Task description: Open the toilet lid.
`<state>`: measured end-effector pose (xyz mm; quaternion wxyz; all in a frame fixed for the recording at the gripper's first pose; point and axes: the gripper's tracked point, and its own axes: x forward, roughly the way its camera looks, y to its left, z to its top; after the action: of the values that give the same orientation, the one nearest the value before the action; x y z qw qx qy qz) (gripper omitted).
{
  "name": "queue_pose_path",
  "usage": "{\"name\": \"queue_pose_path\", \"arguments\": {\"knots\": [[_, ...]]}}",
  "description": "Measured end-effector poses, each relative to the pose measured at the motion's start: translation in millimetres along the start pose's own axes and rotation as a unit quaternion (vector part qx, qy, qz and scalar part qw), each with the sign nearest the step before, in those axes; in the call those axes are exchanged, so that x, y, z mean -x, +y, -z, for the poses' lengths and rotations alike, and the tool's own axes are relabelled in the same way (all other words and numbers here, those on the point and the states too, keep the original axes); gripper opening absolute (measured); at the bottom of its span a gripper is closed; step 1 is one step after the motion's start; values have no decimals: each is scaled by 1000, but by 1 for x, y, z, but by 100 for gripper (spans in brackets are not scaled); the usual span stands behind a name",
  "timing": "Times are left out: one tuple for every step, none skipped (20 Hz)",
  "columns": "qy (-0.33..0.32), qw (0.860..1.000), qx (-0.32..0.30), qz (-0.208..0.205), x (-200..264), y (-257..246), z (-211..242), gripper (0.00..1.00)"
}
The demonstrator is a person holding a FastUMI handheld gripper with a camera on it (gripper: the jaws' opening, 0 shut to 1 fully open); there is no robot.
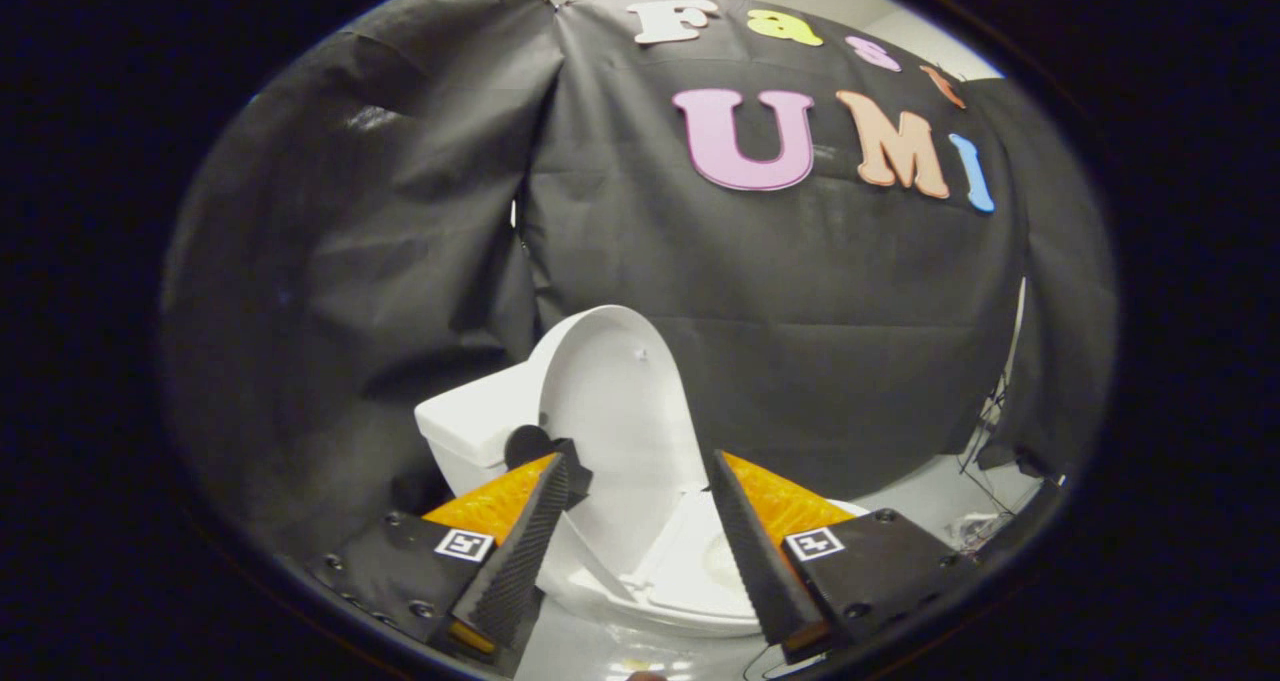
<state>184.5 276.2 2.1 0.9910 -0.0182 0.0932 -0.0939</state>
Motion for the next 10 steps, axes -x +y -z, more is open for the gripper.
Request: {"name": "queue_pose_path", "arguments": {"knots": [[1, 1000, 1, 4, 5, -9, 1, 97], [1, 1000, 3, 8, 9, -18, 2, 97], [3, 1000, 4, 11, 13, -26, 3, 97], [6, 1000, 5, 11, 16, -33, 6, 97], [8, 1000, 8, 13, 20, -39, 9, 97], [11, 1000, 13, 15, 24, -46, 11, 97], [13, 1000, 16, 17, 27, -52, 12, 97], [15, 1000, 18, 20, 30, -60, 14, 97], [14, 999, 22, 20, 35, -66, 13, 97], [13, 999, 26, 23, 38, -73, 13, 97]]}}
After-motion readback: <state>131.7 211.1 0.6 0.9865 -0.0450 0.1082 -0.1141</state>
